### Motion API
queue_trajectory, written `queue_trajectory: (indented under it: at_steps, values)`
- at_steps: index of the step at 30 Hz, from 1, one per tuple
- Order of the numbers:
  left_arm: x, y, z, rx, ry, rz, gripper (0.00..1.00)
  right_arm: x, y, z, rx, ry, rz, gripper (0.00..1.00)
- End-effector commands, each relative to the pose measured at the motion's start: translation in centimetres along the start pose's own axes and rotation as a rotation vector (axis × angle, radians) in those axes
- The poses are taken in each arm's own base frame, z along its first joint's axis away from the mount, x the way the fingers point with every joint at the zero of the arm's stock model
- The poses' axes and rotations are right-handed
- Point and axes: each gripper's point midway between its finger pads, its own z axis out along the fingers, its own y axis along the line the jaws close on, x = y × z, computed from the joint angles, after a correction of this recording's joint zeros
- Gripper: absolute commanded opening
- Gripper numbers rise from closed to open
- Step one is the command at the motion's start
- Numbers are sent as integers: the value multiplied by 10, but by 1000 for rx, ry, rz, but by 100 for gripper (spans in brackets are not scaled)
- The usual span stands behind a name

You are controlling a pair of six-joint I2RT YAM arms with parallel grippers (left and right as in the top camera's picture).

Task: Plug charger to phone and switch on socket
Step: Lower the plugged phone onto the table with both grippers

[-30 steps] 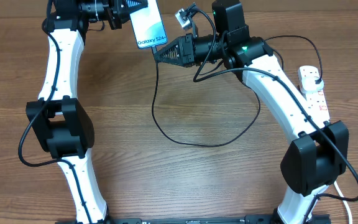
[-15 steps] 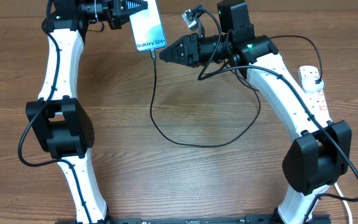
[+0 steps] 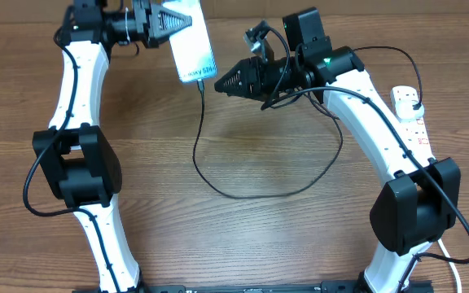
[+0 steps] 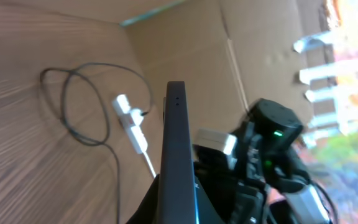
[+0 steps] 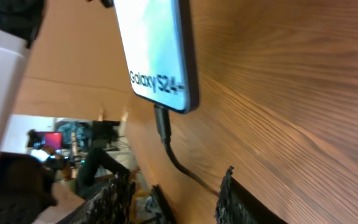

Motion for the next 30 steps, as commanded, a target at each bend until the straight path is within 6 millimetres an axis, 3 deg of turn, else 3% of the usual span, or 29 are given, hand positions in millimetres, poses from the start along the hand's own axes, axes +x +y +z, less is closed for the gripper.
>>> queue_trajectory:
  at_steps: [1,8,19,30]
  values:
    - [7,46,-2,-123,-42,-6,4,-4,-10,-5,79,-23,-46,47]
    - [48,125,-17,-447,-36,-178,4,2,-28,-7,175,-19,0,51]
    - [79,149,-31,-612,69,-137,4,3,-28,-7,177,-15,5,53]
    - [98,175,-26,-571,126,-174,4,3,-31,-7,193,-15,11,57]
